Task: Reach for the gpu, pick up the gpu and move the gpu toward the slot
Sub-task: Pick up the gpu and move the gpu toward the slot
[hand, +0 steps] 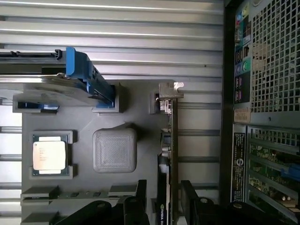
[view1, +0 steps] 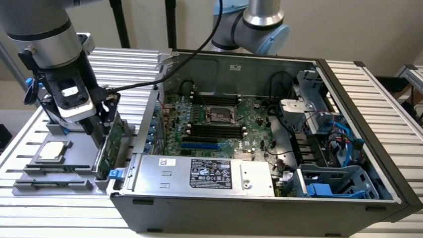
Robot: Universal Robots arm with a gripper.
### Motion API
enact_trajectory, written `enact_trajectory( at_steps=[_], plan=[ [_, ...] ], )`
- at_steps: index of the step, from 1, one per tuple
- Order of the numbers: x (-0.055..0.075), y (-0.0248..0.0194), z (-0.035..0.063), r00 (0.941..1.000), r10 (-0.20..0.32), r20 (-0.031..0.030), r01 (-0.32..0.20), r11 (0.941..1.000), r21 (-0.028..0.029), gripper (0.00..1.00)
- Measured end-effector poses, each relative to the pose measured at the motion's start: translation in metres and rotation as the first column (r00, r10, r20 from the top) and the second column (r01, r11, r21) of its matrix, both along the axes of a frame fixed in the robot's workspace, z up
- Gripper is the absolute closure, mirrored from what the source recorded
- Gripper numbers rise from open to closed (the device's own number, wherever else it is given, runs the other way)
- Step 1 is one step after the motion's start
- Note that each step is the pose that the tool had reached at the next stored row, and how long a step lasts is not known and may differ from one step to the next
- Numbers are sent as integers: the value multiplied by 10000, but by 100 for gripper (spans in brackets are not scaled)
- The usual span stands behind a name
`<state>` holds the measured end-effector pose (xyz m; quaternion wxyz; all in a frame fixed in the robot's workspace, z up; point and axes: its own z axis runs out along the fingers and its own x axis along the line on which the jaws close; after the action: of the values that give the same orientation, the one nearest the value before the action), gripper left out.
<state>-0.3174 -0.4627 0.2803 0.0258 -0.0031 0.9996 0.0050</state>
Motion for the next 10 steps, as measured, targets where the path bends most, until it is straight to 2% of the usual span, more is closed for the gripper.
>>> enact_trajectory(
  at_steps=[5, 10],
  plan=[
    [-4, 0, -75, 10000, -6, 82, 7, 10000, -67, 58],
    [-5, 0, -150, 9998, -11, 186, 13, 9999, -110, 58]
  ],
)
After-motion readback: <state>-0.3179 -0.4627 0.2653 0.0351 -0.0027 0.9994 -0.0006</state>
